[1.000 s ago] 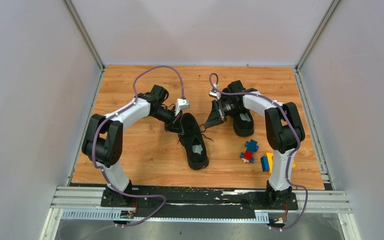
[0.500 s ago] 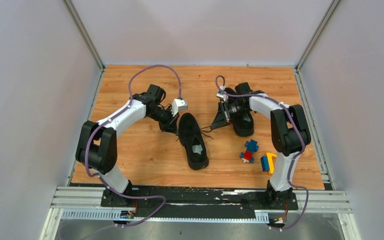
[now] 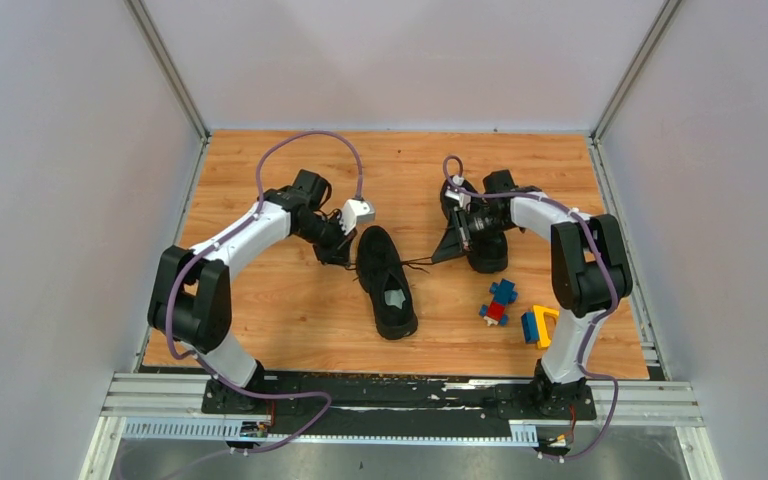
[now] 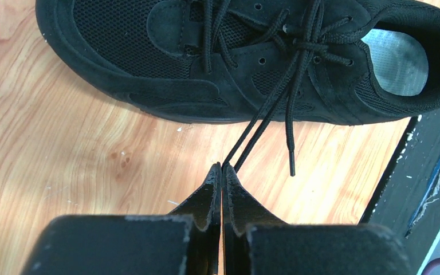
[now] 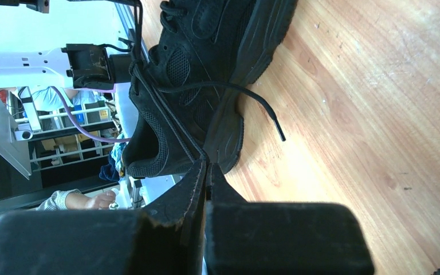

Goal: Tie the shoes
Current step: Tie the shoelace on the shoe, then reset both arms

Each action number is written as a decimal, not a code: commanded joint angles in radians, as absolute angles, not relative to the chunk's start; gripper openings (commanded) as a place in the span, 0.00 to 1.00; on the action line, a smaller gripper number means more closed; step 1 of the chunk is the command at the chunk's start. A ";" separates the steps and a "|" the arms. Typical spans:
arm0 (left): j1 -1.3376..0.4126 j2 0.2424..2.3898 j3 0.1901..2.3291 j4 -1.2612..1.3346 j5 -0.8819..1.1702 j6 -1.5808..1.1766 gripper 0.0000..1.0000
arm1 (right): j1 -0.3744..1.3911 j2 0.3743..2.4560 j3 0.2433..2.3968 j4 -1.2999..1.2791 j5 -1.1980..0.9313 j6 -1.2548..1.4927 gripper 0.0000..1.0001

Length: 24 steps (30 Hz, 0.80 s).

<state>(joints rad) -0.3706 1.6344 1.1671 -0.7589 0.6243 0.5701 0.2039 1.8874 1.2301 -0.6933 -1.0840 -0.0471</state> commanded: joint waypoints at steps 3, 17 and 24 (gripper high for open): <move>-0.331 1.571 1.131 -0.808 0.433 0.583 0.00 | 0.170 1.834 1.204 -0.676 -1.007 -0.084 0.00; -0.273 1.475 1.032 -0.836 0.304 0.580 0.00 | 0.168 1.823 1.170 -0.667 -0.999 -0.089 0.00; -0.273 1.503 1.070 -0.838 0.360 0.571 0.00 | 0.176 1.819 1.176 -0.660 -1.039 -0.091 0.00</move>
